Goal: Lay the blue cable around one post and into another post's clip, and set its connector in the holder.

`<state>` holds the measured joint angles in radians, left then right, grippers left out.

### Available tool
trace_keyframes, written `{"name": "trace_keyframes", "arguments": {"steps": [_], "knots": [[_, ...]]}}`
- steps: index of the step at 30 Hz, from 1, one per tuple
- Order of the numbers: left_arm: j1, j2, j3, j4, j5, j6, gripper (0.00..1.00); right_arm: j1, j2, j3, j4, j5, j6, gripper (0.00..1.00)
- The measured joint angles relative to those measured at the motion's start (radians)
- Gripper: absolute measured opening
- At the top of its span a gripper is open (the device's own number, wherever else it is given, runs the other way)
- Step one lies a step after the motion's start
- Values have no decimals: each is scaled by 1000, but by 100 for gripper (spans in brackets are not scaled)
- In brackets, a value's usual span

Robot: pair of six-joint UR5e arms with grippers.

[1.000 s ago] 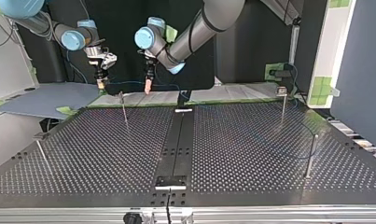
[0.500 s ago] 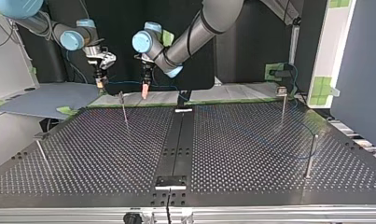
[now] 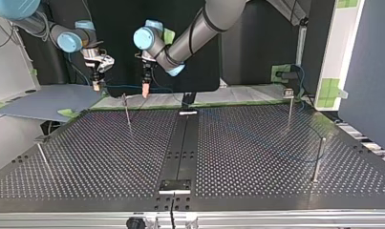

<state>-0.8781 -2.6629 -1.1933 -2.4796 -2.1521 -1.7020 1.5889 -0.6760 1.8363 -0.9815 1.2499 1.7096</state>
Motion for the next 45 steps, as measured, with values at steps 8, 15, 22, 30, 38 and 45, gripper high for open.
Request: {"name": "trace_keyframes", "arguments": {"steps": [8,15,22,30,38,45], "knots": [[-5,-45,-4,73,8,58,0,-4,0,-34,19,34,-12,0],[8,-76,-2,128,26,58,0,-6,1,-58,28,62,-25,0],[25,-102,22,115,52,38,0,-6,2,-72,42,75,-43,0],[37,-164,94,132,82,17,2,-11,4,-74,37,90,-57,0],[48,-171,124,136,84,-8,2,-16,4,-76,26,104,-58,0],[56,-171,124,150,98,-24,2,-17,6,-79,27,114,-55,0]]}}
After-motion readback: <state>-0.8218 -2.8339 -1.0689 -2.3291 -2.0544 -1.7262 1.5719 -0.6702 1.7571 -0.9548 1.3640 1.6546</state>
